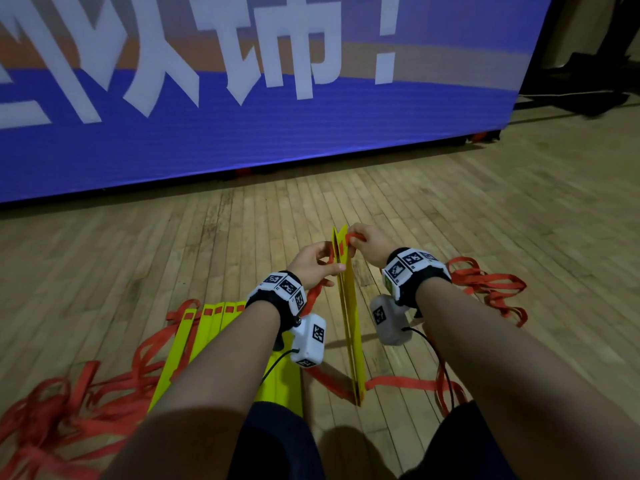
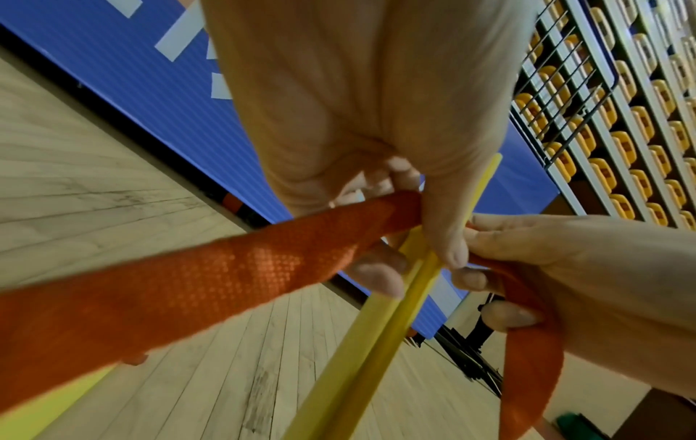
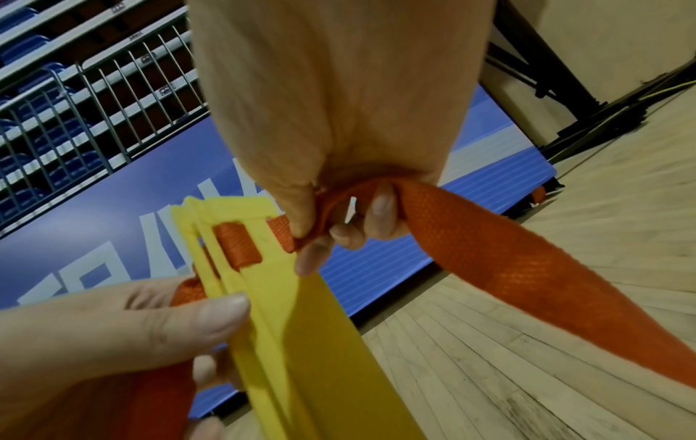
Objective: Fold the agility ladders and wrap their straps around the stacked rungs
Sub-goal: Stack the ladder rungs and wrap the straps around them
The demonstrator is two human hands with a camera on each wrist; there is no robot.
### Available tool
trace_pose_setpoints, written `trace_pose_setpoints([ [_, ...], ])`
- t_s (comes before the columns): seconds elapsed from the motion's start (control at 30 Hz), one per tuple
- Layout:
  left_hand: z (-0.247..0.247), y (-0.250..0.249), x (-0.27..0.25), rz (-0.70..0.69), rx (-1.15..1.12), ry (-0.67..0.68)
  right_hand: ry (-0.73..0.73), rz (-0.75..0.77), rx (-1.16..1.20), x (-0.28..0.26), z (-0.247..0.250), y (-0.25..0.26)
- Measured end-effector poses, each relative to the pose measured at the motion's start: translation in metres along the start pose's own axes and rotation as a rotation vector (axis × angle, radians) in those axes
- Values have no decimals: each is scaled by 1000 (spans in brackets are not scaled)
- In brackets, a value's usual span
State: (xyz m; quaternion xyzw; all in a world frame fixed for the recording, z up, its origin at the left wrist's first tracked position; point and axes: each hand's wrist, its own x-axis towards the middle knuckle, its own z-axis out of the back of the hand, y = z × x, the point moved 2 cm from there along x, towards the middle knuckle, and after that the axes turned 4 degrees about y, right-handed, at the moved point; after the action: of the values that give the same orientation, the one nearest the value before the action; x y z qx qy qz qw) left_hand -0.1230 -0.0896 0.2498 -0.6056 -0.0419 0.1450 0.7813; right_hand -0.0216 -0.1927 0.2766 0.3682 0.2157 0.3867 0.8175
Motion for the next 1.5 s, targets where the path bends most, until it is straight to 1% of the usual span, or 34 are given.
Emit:
trace_pose_setpoints([
  [0.13, -5, 0, 3, 44, -16, 77, -19, 1, 2, -5, 7, 1],
  [0.23, -8, 0, 6, 60, -19, 97, -36, 7, -30, -8, 11, 3],
  [0.37, -7, 1, 7, 45, -14, 59, 61, 36, -3, -15, 12, 8],
  [0.43, -7, 3, 7, 36, -50, 34, 91, 54, 24, -18, 10, 10],
  [0.53, -8, 4, 6, 15, -84, -35, 85, 60, 86, -22, 9, 11],
  [0.63, -8, 1, 7, -8, -55, -79, 91, 73, 141, -23, 11, 11],
  [0.73, -7, -1, 6, -18, -15, -76, 101, 58, 119, -22, 14, 6],
  [0.87, -9, -5, 4, -38, 28, -71, 87, 94, 126, -22, 16, 3],
  [0.97, -9, -3, 2, -51, 32, -76, 83, 92, 111, -24, 17, 1],
  [1.07, -14, -3, 0, -71, 67, -117, 32, 60, 74, -24, 17, -2],
  [1.13, -17, -3, 0, -65, 95, -160, -30, 36, 74, -25, 15, -2],
  [1.2, -16, -4, -1, -56, 142, -205, -60, 36, 58, -26, 12, 0],
  [1.3, -14, -2, 0, -61, 220, -265, -70, 56, 42, -29, 9, 4],
  [1.37, -13, -1, -3, -63, 259, -336, -42, 65, 68, -28, 5, 7],
  [1.43, -11, 1, -5, -61, 254, -395, -12, 73, 86, -27, -3, 7],
  [1.5, -11, 3, -8, -67, 242, -421, -33, 95, 94, -27, -8, 7],
])
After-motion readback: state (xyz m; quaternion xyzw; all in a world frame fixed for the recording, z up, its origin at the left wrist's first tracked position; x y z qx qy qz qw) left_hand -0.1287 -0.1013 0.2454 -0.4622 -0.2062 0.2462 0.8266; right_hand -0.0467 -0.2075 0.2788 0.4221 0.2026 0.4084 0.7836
